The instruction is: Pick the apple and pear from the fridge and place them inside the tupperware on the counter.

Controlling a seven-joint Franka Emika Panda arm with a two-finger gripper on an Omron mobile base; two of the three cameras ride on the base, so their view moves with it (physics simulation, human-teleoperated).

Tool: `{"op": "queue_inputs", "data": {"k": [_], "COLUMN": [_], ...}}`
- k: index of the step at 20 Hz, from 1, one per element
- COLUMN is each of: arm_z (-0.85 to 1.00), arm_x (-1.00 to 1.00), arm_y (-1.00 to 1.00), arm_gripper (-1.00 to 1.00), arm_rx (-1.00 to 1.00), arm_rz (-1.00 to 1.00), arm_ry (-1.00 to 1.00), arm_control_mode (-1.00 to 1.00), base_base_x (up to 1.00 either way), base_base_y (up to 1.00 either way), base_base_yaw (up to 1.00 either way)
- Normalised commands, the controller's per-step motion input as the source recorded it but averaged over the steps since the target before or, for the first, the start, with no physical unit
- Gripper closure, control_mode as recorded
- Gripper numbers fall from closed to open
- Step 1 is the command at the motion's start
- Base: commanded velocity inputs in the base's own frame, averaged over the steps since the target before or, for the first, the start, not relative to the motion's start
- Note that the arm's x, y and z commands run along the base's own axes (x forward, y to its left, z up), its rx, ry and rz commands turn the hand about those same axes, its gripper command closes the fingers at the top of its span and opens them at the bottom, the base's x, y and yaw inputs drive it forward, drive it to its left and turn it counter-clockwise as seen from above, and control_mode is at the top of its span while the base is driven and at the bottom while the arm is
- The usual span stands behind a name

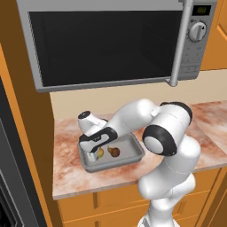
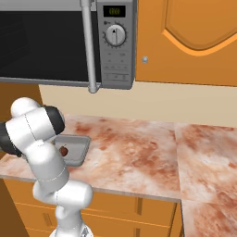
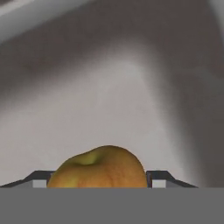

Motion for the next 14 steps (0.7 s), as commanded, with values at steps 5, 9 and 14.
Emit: {"op": "queue_inputs", "data": {"k": [5,9,14], "arm_z": [-0.05,0.0,0.16], "arm_x": [-0.03,-0.25,-0.35], "arm_y": [0.0,0.0,-0.01], "arm_gripper": [-1.0,-1.0,-1.0], "arm_rx": [0.0,0.0,0.0], "arm_rz": [0.01,0.0,-0.1], "arm_ry": [-0.04,-0.15,-0.09], "arm_control_mode": [-1.0,-1.0,-1.0], "base_base_x": [0.0,0.0,0.0], "base_base_y": [0.0,0.0,0.0], "base_base_yaw": [0.0,0.0,0.0]}}
